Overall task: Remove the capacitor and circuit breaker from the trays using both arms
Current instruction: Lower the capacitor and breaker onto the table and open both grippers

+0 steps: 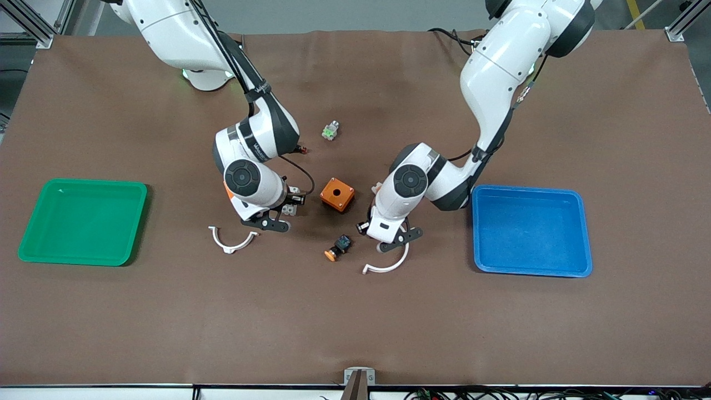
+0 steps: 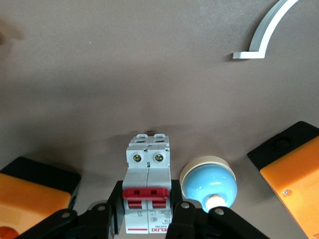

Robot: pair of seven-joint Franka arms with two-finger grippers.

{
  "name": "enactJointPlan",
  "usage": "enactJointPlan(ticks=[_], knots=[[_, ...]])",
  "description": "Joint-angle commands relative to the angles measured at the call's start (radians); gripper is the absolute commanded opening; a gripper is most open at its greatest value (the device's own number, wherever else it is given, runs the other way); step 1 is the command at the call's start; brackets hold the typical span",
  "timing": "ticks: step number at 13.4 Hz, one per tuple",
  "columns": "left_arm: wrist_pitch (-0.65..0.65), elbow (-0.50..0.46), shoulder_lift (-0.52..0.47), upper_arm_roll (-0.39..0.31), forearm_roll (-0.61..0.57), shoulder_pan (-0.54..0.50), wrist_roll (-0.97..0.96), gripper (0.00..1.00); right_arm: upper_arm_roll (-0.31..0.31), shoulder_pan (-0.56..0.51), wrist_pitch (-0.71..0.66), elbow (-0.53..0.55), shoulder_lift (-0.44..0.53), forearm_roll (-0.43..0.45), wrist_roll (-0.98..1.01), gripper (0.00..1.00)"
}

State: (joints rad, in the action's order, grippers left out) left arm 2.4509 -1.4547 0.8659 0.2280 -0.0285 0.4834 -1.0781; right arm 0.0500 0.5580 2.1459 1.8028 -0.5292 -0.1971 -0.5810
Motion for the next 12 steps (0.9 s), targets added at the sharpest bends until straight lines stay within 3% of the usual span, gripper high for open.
enactJointPlan(ticks=[1,3,6,11,12], knots=[[-0.001,0.042,0.009,-0.019,-0.018,0.014,-0.005,0.99,0.008,0.013,0.003,-0.005,-0.003,-0.024,-0.008,0.23],[-0.016,0.042,-0.030,-0.045,-0.027,0.012,-0.003,1.00,0.010,0.013,0.012,-0.005,-0.005,-0.024,-0.008,0.24],[-0.154,0.042,-0.154,-0.047,-0.106,-0.054,0.048,1.00,0.008,0.019,0.038,-0.013,-0.020,-0.024,-0.008,0.24],[-0.476,0.034,-0.425,-0.045,-0.131,-0.192,0.200,1.00,0.008,0.028,0.057,-0.013,-0.032,-0.024,-0.010,0.24],[-0.537,0.034,-0.476,-0.045,-0.131,-0.236,0.269,1.00,0.010,0.028,0.055,-0.013,-0.032,-0.024,-0.010,0.31]])
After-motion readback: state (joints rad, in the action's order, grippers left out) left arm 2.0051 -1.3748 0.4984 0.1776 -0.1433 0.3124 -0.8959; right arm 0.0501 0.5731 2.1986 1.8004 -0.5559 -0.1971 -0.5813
